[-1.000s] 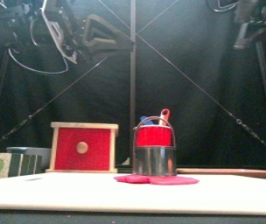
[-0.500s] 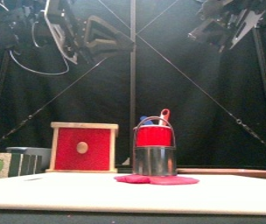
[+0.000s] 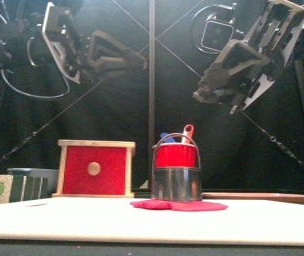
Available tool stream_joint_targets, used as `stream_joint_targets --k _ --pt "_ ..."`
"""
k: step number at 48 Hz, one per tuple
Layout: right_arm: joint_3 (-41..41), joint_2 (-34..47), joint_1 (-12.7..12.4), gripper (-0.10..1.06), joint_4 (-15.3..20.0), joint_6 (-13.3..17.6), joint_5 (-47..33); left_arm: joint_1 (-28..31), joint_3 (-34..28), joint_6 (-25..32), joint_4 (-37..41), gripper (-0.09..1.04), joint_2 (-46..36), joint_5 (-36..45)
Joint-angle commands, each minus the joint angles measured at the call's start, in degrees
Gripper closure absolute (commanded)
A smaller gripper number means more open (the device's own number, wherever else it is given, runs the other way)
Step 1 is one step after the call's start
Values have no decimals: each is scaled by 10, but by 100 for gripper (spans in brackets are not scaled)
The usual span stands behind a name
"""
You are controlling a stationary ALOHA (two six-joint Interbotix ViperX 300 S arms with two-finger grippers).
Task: Get the cutter from the drawer then cut the dough then place the extra dough in the bowl
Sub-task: Cut the dough
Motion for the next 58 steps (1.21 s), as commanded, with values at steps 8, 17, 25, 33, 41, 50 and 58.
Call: stream_joint_targets --k 8,17,25,33,41,50,58 --pt "-3 12 -18 34 64 -69 -24 -18 25 -106 6 47 56 -123" --pt "25 18 -39 35 165 -185 -91 -23 11 -149 17 47 102 -149" --pt "47 45 -44 36 299 -342 -184 -22 1 -172 33 47 113 -153" --pt "63 79 -26 36 431 -480 -288 -28 11 -179 34 47 126 -156" --pt "68 91 28 35 537 -553 -314 -40 10 -191 11 48 165 -182" --pt "50 95 58 35 561 -567 -304 -52 4 -186 6 48 199 -185" --pt "19 95 58 36 561 -562 -227 -52 7 -149 11 47 169 -155"
